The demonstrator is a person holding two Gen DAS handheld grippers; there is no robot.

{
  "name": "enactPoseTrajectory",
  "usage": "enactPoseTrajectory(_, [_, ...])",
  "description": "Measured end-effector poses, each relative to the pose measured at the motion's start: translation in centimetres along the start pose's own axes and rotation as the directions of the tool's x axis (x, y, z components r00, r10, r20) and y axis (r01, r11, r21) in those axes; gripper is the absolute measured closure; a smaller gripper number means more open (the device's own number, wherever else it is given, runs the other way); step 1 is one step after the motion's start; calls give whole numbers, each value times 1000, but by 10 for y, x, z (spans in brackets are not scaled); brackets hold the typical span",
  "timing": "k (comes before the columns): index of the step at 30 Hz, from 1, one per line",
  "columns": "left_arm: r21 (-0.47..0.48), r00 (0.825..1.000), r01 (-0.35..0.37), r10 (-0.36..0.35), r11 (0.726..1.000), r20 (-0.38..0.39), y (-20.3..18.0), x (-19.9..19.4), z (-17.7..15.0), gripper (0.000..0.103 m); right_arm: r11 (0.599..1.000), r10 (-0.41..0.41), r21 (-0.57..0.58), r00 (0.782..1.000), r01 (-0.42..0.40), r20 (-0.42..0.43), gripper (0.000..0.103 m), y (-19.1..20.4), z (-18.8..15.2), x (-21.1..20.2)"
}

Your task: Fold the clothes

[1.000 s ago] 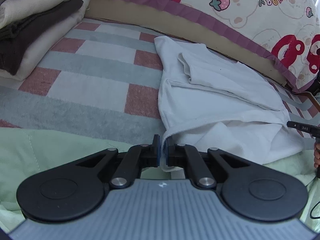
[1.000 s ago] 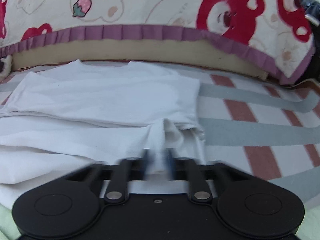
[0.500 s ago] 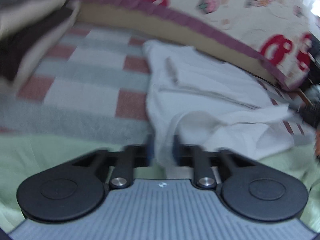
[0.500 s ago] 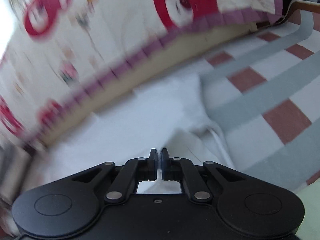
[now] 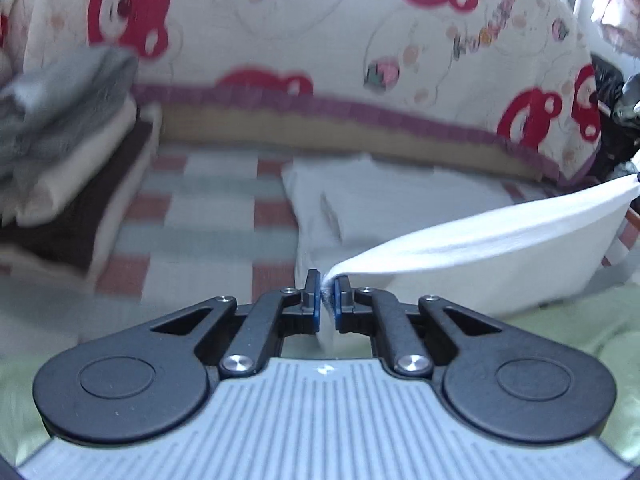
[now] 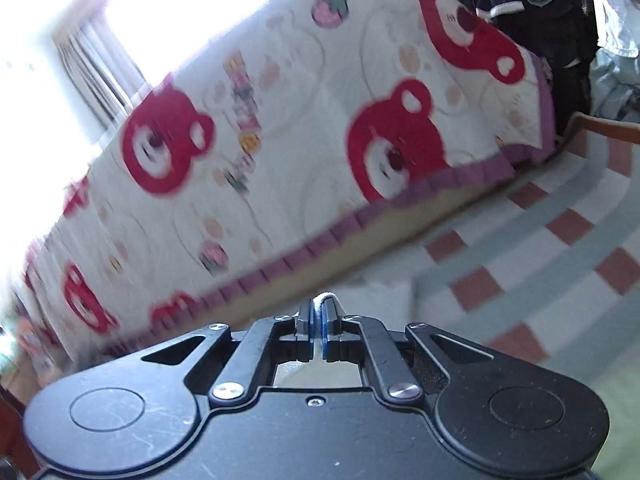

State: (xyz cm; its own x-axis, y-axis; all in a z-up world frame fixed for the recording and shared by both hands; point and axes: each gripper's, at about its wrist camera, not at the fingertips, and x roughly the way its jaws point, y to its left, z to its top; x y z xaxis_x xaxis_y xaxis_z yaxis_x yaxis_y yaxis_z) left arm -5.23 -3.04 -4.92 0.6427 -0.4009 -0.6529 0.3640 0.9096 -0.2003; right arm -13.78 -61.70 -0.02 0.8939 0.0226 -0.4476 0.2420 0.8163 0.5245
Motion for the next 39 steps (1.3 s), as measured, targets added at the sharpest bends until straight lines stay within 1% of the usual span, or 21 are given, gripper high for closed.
enactPoseTrajectory(3, [15,998,5,-4,1000,-64,-7,-20,-26,97,999,-36,-26,993,33,-109,98,-7,-11,-20])
enactPoseTrajectory(5, [24,997,-16,18,1000,-72,-6,-37,-36,98,998,-62,14,983,66,-175,98,-18,-34,-38])
enactPoseTrajectory(6, [-5,998,-22,22,1000,-52,-2,-48,-35,98,997,-60,45,980,70,-189,98,-23,-47,-45])
enactPoseTrajectory(8, [-53,998,-8,12,999,62,-1,-82,-25,98,992,-53,101,974,77,-221,98,-34,-70,-56])
enactPoseTrajectory(9, [-47,993,-2,7,999,120,-6,-100,-20,98,992,-43,107,967,72,-250,98,-38,-79,-55])
enactPoseTrajectory(10, [-35,991,1,3,999,132,-12,-114,-17,98,992,-35,106,959,67,-281,98,-40,-86,-53])
enactPoseTrajectory(11, [-31,992,1,3,1000,122,-18,-122,-18,98,995,-44,70,946,70,-320,98,-39,-89,-50])
enactPoseTrajectory(13, [-35,998,0,2,999,60,-23,-121,-30,98,996,-64,36,938,81,-342,98,-42,-89,-50])
enactPoseTrajectory(14, [-32,1000,-20,21,999,23,-22,-116,-38,98,996,-70,24,934,84,-349,98,-44,-88,-50])
enactPoseTrajectory(17, [-55,996,-70,66,996,-64,-13,-102,-56,98,997,-18,64,950,40,-312,98,-53,-85,-49])
enactPoseTrajectory(19, [-80,989,-103,93,991,-113,-5,-100,-60,98,995,80,73,958,-62,-277,98,-49,-86,-52])
enactPoseTrajectory(20, [-65,985,-123,114,990,-128,-5,-102,-61,98,984,175,61,952,-165,-251,97,-44,-89,-57])
enactPoseTrajectory(21, [-49,981,-140,132,989,-141,-4,-104,-62,98,966,258,49,938,-254,-230,97,-40,-93,-61])
enactPoseTrajectory(25, [-40,973,-158,148,987,-178,-4,-100,-65,98,938,347,60,910,-342,-226,97,-43,-110,-69])
enactPoseTrajectory(26, [-27,972,-157,150,987,-179,-5,-97,-63,98,941,337,73,914,-329,-225,97,-47,-110,-66])
enactPoseTrajectory(29, [121,977,-155,171,981,-131,-14,-82,-41,98,944,331,71,922,-323,-201,97,-51,-103,-59])
enactPoseTrajectory(31, [218,979,-156,180,964,-97,-20,-72,-26,98,945,323,22,926,-326,-197,97,-48,-88,-46])
enactPoseTrajectory(34, [356,983,-154,180,921,-39,-24,-50,0,98,945,296,-79,933,-317,-207,97,-42,-57,-15])
enactPoseTrajectory(36, [379,985,-145,170,914,-33,-17,-19,25,98,945,280,-116,941,-305,-191,97,-44,-33,13])
enactPoseTrajectory(38, [387,985,-140,166,911,-35,-11,17,49,98,954,262,-105,953,-279,-151,97,-53,-12,45])
enactPoseTrajectory(39, [410,984,-142,172,901,-36,-12,38,60,98,962,248,-86,960,-261,-131,97,-57,-5,63])
